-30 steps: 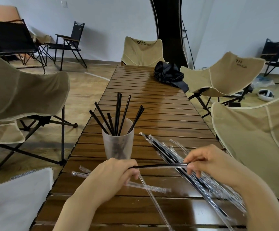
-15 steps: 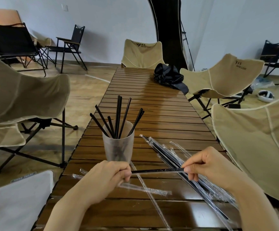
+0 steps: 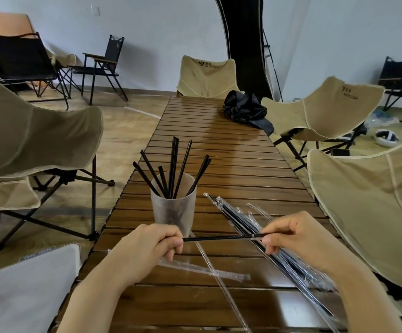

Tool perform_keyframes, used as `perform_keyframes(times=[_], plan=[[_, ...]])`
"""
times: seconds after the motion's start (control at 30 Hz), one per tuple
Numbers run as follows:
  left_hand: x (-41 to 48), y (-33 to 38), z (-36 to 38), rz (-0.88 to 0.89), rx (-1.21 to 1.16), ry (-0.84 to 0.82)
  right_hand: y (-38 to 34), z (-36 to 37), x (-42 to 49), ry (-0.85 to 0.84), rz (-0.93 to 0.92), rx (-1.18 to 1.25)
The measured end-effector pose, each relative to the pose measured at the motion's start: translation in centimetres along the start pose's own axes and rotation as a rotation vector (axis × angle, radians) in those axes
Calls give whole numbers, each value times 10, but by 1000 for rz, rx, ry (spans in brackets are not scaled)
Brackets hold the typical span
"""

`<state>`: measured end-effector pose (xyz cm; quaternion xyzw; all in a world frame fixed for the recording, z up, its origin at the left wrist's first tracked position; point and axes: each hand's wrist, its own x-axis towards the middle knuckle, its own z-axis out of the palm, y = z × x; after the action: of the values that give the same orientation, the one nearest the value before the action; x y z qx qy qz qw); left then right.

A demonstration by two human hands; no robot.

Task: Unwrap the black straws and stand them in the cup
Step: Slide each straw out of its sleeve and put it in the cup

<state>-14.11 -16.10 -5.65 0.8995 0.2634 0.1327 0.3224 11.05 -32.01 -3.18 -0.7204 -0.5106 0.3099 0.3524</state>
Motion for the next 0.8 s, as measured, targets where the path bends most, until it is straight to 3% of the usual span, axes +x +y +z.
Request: perform_keyframes(times=[0.8], plan=[[2,4,24,-32,12,-136,-9,25,11,0,14,-100]])
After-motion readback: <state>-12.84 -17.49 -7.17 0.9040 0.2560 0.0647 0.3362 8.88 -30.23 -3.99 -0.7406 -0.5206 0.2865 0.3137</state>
